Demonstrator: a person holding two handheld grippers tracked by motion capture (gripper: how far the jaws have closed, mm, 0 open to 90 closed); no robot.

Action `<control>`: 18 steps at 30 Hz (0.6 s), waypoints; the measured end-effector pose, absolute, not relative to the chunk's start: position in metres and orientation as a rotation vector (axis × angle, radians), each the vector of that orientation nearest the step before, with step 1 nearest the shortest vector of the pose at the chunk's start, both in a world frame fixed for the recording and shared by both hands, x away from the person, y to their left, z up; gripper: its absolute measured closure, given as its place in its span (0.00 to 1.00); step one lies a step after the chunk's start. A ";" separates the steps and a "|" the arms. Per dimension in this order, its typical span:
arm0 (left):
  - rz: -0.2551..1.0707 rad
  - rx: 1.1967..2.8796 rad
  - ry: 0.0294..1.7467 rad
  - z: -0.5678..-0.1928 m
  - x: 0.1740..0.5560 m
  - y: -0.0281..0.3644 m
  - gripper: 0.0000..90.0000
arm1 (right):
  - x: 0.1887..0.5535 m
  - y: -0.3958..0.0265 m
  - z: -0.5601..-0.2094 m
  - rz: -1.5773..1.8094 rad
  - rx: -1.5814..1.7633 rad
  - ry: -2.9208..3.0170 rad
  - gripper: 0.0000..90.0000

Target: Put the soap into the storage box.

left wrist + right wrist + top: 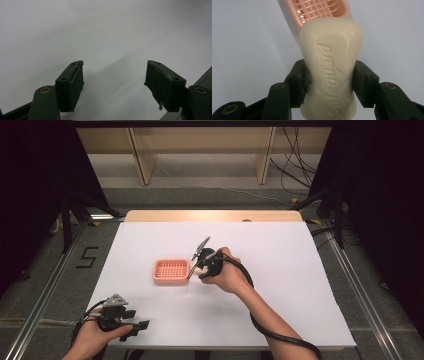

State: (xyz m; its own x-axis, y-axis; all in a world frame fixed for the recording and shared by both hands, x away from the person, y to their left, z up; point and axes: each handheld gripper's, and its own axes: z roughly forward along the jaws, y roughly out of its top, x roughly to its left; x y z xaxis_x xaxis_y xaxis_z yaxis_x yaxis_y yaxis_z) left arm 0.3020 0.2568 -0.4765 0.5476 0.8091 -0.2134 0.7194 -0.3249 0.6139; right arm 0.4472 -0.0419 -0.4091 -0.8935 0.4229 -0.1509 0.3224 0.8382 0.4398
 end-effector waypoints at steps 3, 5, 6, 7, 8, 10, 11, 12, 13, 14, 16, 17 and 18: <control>0.173 2.112 1.226 -0.476 0.302 0.257 0.34 | 0.447 -0.040 -0.408 0.605 0.578 2.771 0.56; 0.166 2.110 1.221 -0.476 0.302 0.257 0.34 | 0.448 -0.039 -0.408 0.610 0.564 2.774 0.56; 0.167 2.118 1.211 -0.476 0.302 0.258 0.34 | 0.448 -0.039 -0.408 0.613 0.559 2.772 0.56; 0.168 2.111 1.217 -0.476 0.302 0.257 0.34 | 0.448 -0.038 -0.408 0.616 0.561 2.769 0.56; 0.169 2.112 1.217 -0.476 0.302 0.257 0.34 | 0.448 -0.037 -0.408 0.612 0.561 2.771 0.56; 0.169 2.111 1.218 -0.476 0.302 0.257 0.34 | 0.448 -0.036 -0.408 0.612 0.566 2.773 0.56; 0.169 2.111 1.218 -0.476 0.302 0.257 0.34 | 0.448 -0.036 -0.409 0.615 0.560 2.770 0.56; 0.168 2.110 1.216 -0.476 0.302 0.257 0.34 | 0.449 -0.035 -0.409 0.615 0.555 2.769 0.56; 0.169 2.111 1.217 -0.476 0.302 0.257 0.34 | 0.448 -0.035 -0.409 0.612 0.564 2.772 0.56; 0.169 2.108 1.218 -0.476 0.302 0.257 0.34 | 0.449 -0.034 -0.409 0.612 0.561 2.772 0.56; 0.170 2.107 1.222 -0.476 0.301 0.257 0.34 | 0.449 -0.033 -0.409 0.614 0.558 2.773 0.56; 0.170 2.107 1.222 -0.476 0.301 0.257 0.34 | 0.449 -0.033 -0.408 0.615 0.554 2.772 0.56; 0.170 2.106 1.222 -0.476 0.301 0.257 0.34 | 0.449 -0.033 -0.408 0.615 0.554 2.772 0.56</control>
State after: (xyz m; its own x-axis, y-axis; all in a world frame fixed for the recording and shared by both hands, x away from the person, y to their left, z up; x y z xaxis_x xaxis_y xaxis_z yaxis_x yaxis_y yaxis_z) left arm 0.3014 0.2573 -0.4759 0.5492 0.8070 -0.2169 0.7172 -0.3220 0.6181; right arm 0.4492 -0.0325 -0.4084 -0.8971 0.4136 -0.1552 0.3091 0.8387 0.4484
